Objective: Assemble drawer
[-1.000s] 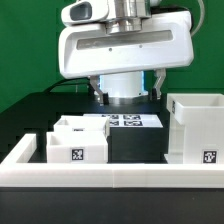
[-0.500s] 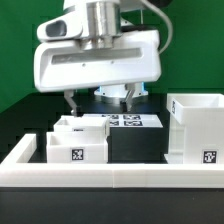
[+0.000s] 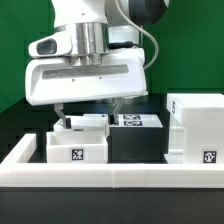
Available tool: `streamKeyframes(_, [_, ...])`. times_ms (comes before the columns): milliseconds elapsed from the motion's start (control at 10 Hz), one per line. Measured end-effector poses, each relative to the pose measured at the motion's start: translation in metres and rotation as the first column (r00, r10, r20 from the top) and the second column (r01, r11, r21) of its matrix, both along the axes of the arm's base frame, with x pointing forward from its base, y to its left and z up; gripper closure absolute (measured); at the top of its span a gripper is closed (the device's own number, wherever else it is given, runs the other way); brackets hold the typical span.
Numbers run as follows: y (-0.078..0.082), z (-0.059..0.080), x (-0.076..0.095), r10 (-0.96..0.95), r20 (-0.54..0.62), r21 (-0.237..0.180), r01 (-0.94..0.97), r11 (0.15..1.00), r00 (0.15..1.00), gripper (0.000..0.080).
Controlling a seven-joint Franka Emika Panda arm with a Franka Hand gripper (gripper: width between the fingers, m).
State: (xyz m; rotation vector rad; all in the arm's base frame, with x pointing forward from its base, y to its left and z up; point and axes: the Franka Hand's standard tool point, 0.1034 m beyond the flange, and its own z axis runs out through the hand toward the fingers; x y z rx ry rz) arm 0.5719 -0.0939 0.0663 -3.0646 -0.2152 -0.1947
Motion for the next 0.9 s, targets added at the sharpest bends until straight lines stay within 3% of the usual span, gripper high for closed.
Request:
streamKeyframes(200, [0.003, -0.003, 0.002, 0.009, -0.012, 0.006, -0.009, 1.0, 1.0, 0.015])
streamKeyframes(600, [0.004, -0.03, -0.014, 0.007, -0.017, -0.011, -0.007, 1.0, 1.0, 0.015])
streamKeyframes(900, [0.011, -0.042, -0.027, 0.004, -0.047, -0.007, -0.004, 1.0, 0.999, 0.015])
